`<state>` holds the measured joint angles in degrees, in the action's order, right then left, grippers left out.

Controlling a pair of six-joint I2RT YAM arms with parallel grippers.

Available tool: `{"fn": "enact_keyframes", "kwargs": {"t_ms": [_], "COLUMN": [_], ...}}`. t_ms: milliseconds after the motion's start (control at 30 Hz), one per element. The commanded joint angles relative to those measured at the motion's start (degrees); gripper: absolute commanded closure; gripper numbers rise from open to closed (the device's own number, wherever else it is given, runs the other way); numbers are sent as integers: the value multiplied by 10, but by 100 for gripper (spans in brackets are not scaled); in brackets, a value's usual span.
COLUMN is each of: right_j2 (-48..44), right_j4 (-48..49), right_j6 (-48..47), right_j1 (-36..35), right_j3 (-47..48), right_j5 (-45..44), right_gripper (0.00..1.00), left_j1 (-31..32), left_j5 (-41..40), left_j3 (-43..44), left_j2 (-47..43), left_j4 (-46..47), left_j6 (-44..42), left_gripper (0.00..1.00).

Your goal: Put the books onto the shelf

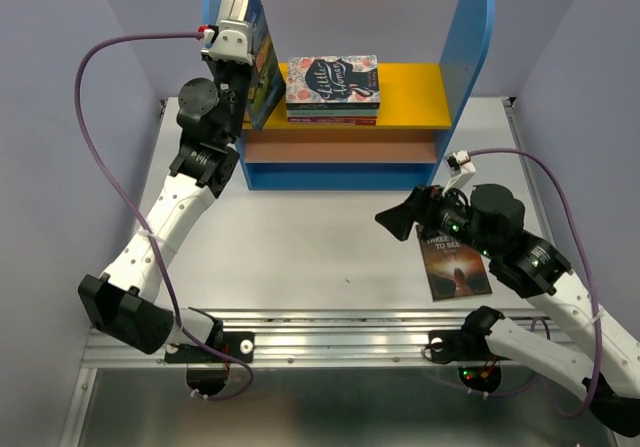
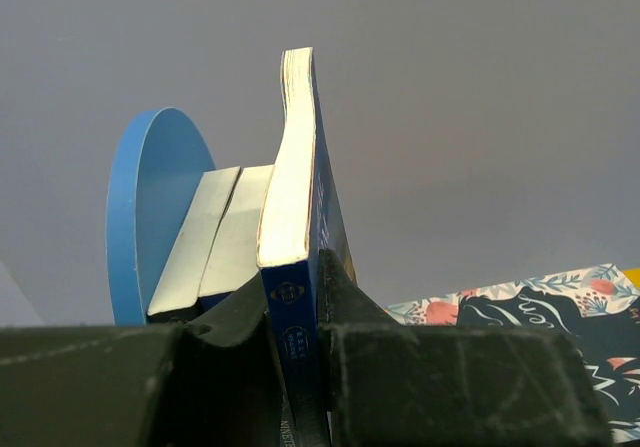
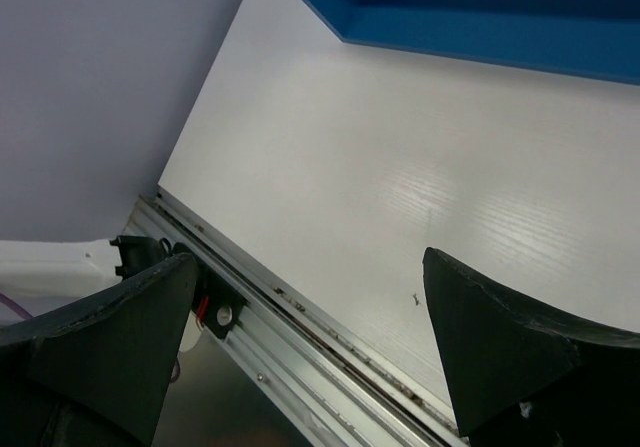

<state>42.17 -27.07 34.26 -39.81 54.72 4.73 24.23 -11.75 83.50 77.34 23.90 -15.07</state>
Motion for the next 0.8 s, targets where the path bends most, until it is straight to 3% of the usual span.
{"fn": "enact_keyframes", "kwargs": {"t_ms": [0,333,767], "right_j2": [8,5,5], "right_j4": [7,8,15], "right_j6": [-9,-15,-12], "right_j1": [-2,-2,-2], "right_j3": [35,31,19], "right_j5": [-11,-15,-10], "right_gripper": [0,0,0], "left_j1": [-24,-21,15], "left_j5": [-32,26,-29], "left_j3": [-25,-48,53], "left_j2": [8,-27,-20], "left_j4": [43,40,-9], "left_j6": [-21,13,-36], "left_gripper": [100,100,100]}}
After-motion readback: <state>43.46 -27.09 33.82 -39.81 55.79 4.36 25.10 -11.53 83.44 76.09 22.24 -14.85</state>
